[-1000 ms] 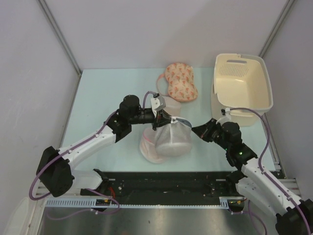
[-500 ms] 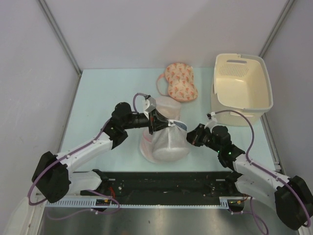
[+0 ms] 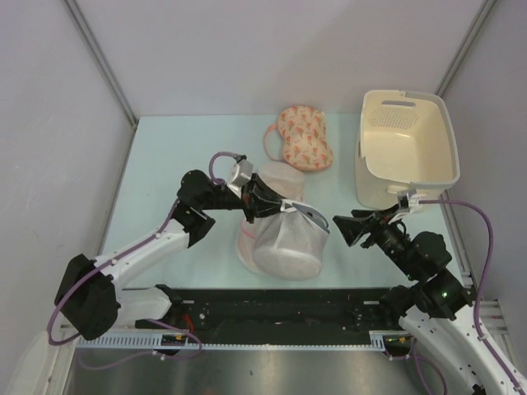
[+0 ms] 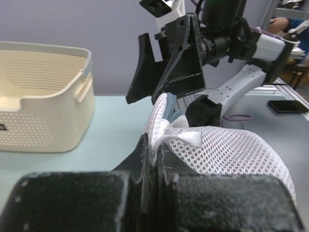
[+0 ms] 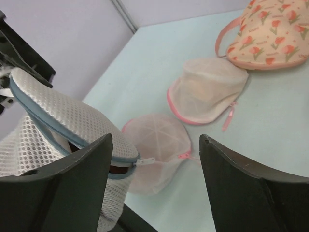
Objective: Unzip the laundry bag and remove the bra
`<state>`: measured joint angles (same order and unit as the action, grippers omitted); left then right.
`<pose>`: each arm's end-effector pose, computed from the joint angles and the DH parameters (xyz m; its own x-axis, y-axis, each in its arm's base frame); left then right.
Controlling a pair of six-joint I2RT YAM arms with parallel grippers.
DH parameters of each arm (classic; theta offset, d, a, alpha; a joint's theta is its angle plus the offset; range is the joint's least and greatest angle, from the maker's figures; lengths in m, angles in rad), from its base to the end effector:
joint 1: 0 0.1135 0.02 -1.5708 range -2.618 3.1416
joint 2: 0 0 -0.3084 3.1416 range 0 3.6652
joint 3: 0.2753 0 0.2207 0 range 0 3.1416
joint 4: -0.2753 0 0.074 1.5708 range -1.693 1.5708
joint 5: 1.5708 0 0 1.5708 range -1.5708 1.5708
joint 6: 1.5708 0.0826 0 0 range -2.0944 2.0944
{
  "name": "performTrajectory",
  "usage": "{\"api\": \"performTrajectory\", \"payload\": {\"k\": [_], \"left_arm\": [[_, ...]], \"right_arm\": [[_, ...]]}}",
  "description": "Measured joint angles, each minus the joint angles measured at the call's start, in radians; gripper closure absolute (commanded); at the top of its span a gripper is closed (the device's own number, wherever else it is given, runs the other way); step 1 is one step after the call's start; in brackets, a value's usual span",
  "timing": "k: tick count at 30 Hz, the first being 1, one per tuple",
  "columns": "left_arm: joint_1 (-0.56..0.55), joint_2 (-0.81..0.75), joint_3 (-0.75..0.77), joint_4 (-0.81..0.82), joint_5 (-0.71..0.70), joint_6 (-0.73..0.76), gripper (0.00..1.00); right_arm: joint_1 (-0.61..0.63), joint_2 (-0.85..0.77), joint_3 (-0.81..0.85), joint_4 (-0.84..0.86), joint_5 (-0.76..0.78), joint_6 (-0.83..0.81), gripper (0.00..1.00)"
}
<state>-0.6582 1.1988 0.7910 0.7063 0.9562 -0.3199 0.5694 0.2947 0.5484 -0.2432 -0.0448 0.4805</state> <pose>0.1509 -0.2020 0.4074 -0.0843 -0.1640 -0.9828 0.9944 -0.0770 -0.0725 0.0586 0.0419 0.3161 -0.2585 0.3828 -0.8869 -0.5151 0.7221 0.4618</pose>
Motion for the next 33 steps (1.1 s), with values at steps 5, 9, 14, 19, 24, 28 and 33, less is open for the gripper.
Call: {"api": "performTrajectory", "payload": {"k": [5,9,14,19,24,28,33], "left_arm": [[0.0,0.025,0.001,0.026,0.052,-0.029,1.0],[0.001,0.034,0.01,0.032,0.075,-0.039,1.0],[0.001,0.045,0.025,0.023,0.081,-0.036,1.0],[0.003,0.045,0.03,0.005,0.087,-0.028,1.0],[0.003,0.045,0.031,0.002,0.094,-0.027,1.0],[0.003,0.045,0.031,0.002,0.095,-0.027,1.0],[0.009,0.061,0.051,-0.032,0.094,-0.016,0.29]], "right_arm": [[0.002,-0.003,-0.004,-0.01,-0.054,-0.078,0.23],[0.02,-0.013,-0.004,0.032,-0.138,-0.111,0.22],[0.043,-0.051,-0.004,0.095,-0.229,-0.147,0.2],[0.051,-0.037,-0.004,0.14,-0.319,-0.164,0.21],[0.071,0.05,-0.004,0.178,-0.337,-0.193,0.38],[0.106,0.138,-0.004,0.219,-0.325,-0.241,0.78],[0.145,0.196,-0.005,0.247,-0.293,-0.281,1.0]]}}
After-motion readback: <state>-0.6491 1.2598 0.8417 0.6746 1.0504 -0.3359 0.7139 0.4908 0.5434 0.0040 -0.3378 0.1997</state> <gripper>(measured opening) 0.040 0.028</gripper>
